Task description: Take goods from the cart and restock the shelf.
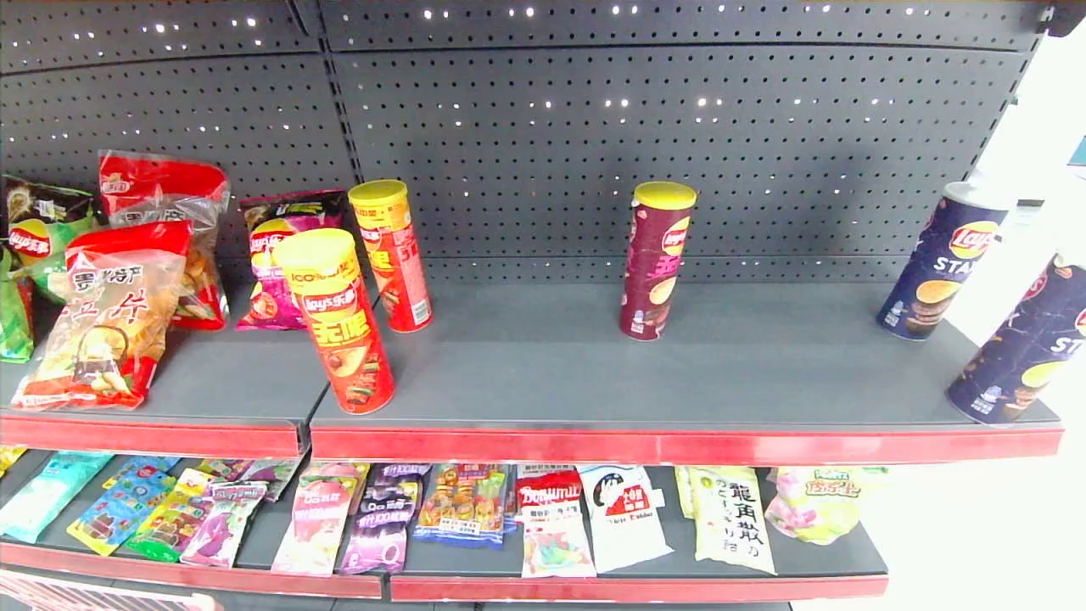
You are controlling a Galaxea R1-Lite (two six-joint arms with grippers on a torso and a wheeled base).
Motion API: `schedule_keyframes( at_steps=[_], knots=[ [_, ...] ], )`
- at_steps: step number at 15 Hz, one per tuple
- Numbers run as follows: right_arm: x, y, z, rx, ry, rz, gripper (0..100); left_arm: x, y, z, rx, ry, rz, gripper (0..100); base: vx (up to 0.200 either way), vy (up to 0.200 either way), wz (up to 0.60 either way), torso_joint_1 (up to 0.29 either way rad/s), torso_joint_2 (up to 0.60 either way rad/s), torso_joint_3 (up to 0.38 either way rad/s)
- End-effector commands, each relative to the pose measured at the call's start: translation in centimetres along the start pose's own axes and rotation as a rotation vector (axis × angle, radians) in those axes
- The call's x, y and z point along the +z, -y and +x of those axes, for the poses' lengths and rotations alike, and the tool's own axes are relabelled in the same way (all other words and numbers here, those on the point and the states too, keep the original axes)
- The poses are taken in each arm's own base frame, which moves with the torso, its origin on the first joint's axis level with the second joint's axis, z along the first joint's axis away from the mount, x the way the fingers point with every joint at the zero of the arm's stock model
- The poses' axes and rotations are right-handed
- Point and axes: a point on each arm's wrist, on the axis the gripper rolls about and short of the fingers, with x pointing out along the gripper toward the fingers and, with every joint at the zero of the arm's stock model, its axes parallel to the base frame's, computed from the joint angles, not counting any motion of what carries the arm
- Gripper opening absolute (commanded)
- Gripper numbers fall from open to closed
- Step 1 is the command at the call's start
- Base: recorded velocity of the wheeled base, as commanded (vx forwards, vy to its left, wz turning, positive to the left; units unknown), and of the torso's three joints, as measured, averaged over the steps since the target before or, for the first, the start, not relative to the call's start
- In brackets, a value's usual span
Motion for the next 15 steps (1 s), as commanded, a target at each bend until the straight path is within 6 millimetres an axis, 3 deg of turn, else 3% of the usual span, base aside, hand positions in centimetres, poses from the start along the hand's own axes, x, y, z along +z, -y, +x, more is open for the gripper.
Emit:
schedule_keyframes(
  at_steps=[1, 2, 15],
  knots=[
    [-0.01, 0.0, 0.01, 0.0, -0.002, -0.001, 100, 0.0, 0.0, 0.01, 0.0, -0.002, 0.0, 100, 0.0, 0.0, 0.0, 0.0, 0.0, 0.0],
    [-0.01, 0.0, 0.01, 0.002, -0.002, -0.001, 100, 0.0, 0.0, 0.01, 0.0, -0.002, 0.0, 100, 0.0, 0.0, 0.0, 0.0, 0.0, 0.0],
    [-0.01, -0.01, 0.01, 0.004, -0.002, -0.004, 100, 0.0, 0.0, 0.01, 0.0, -0.002, 0.0, 100, 0.0, 0.0, 0.6, 0.005, 0.0, 0.001]
  ],
)
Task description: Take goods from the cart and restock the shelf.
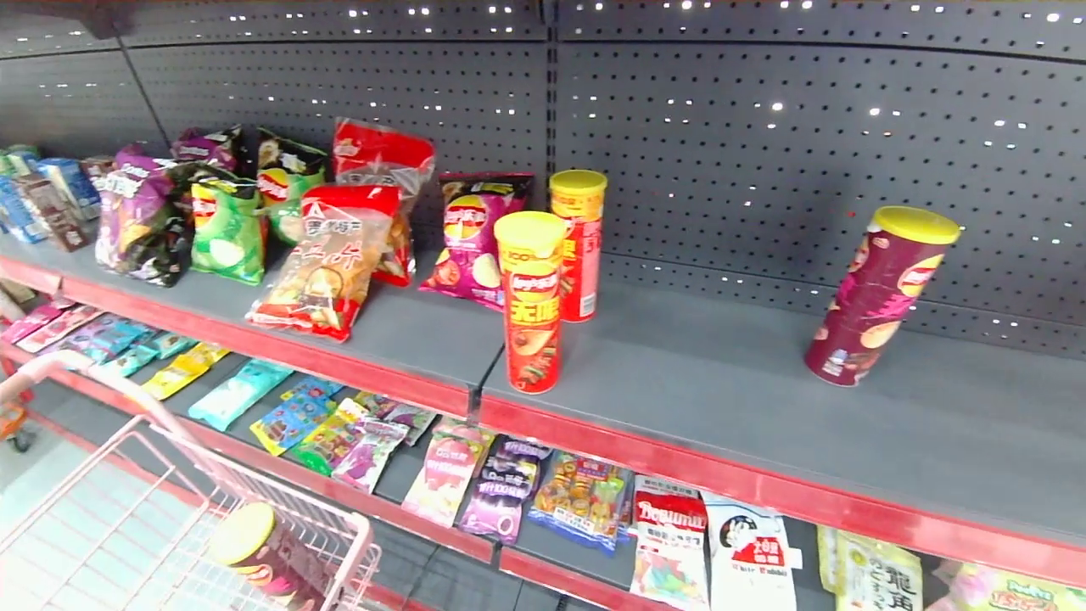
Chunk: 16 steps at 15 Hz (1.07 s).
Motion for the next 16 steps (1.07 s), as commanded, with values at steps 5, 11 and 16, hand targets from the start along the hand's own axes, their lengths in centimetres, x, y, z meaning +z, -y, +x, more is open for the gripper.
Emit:
schedule_keyframes(
  at_steps=[5, 11, 16],
  knots=[
    [0.0, 0.0, 0.01, 0.002, -0.002, -0.002, 100, 0.0, 0.0, 0.01, 0.0, -0.001, 0.0, 100, 0.0, 0.0, 0.6, 0.004, 0.0, 0.002],
    [0.0, 0.0, 0.01, 0.002, -0.002, -0.002, 100, 0.0, 0.0, 0.01, 0.0, -0.001, 0.0, 100, 0.0, 0.0, 0.5, 0.0, 0.0, 0.004],
    [0.0, 0.0, 0.01, 0.0, -0.002, 0.003, 100, 0.0, 0.0, 0.01, 0.0, -0.001, 0.0, 100, 0.0, 0.0, 0.0, 0.0, 0.0, 0.0]
  ],
)
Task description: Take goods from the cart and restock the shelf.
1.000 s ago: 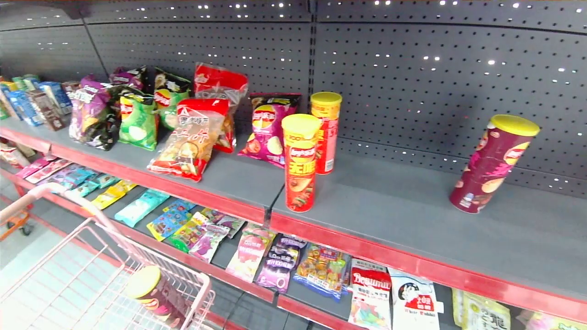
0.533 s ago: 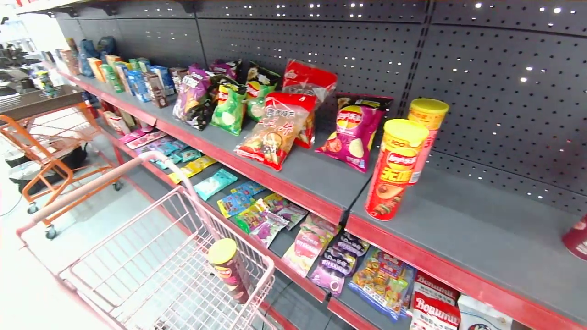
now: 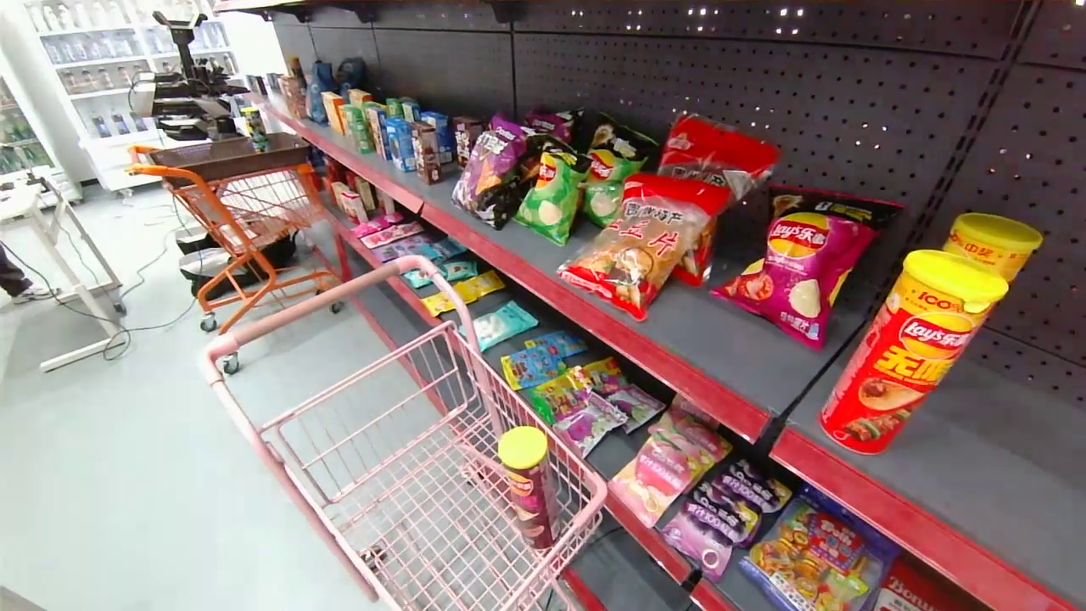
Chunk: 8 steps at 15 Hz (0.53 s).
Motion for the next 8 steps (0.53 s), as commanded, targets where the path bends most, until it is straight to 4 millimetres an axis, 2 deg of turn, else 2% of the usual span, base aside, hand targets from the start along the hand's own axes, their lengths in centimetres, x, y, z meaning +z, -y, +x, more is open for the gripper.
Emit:
schedule_keyframes(
  at_steps=[1, 8],
  knots=[
    [-0.04, 0.0, 0.01, -0.001, -0.001, 0.0, 100, 0.0, 0.0, 0.01, 0.001, -0.002, 0.0, 100, 0.0, 0.0, 0.0, 0.0, 0.0, 0.0],
    [-0.04, 0.0, 0.01, -0.001, -0.001, -0.001, 100, 0.0, 0.0, 0.01, 0.001, -0.002, 0.0, 100, 0.0, 0.0, 0.0, 0.0, 0.0, 0.0]
  ],
)
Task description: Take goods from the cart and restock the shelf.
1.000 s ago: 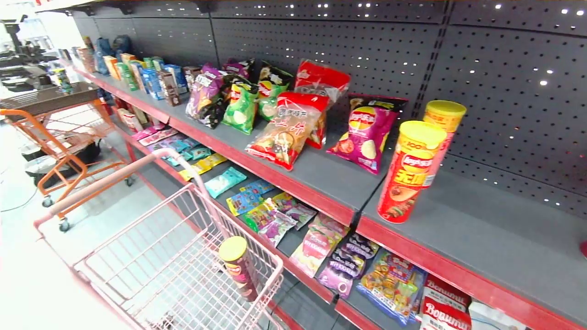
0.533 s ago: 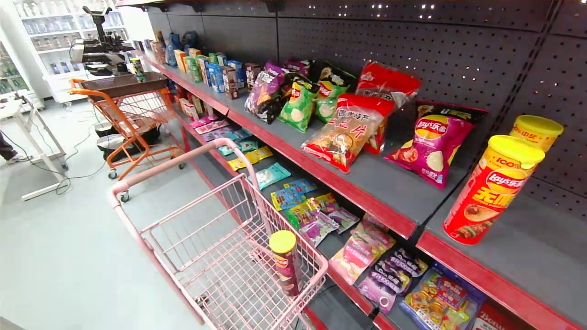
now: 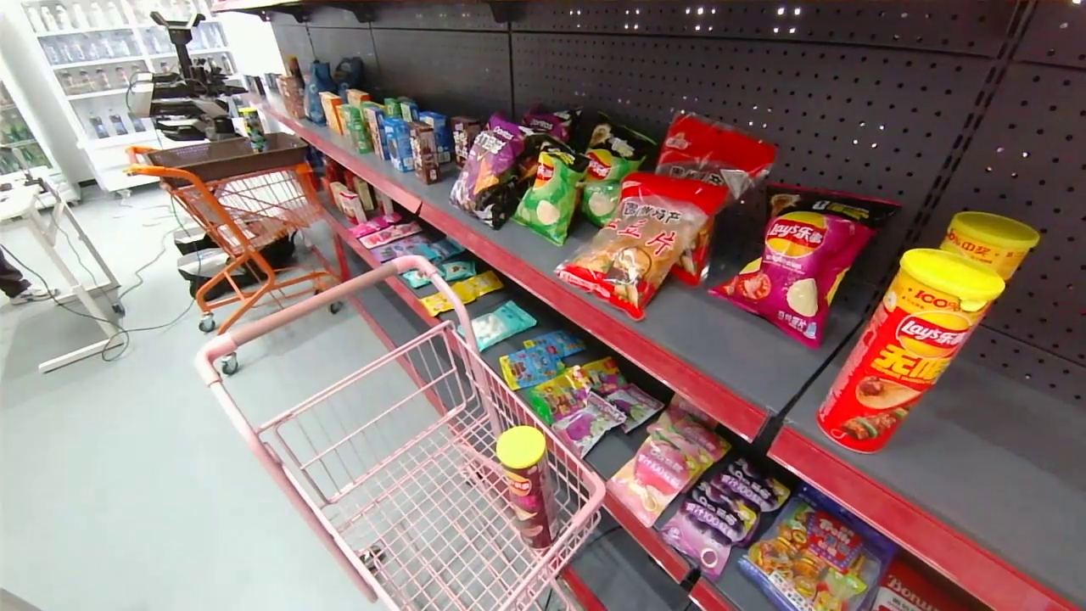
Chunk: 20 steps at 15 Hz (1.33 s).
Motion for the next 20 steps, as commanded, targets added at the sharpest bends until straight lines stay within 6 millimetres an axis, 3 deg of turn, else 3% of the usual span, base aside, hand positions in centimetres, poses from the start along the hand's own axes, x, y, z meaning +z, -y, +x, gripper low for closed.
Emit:
schedule_keyframes(
  at_steps=[1, 13, 20],
  knots=[
    [0.0, 0.0, 0.0, 0.0, 0.0, 0.0, 100, -0.01, 0.0, 0.01, 0.0, -0.002, 0.0, 100, 0.0, 0.0, 0.0, -0.1, 0.22, 0.129],
    [0.0, 0.0, 0.0, 0.002, 0.0, 0.0, 100, -0.01, 0.0, 0.01, 0.0, -0.002, 0.0, 100, 0.0, 0.0, 0.0, -0.144, 0.36, 0.212],
    [0.0, -0.01, 0.01, 0.003, -0.002, -0.002, 100, -0.01, 0.0, 0.01, 0.0, -0.002, 0.0, 100, 0.0, 0.0, 0.0, -0.189, 0.52, 0.329]
  ],
)
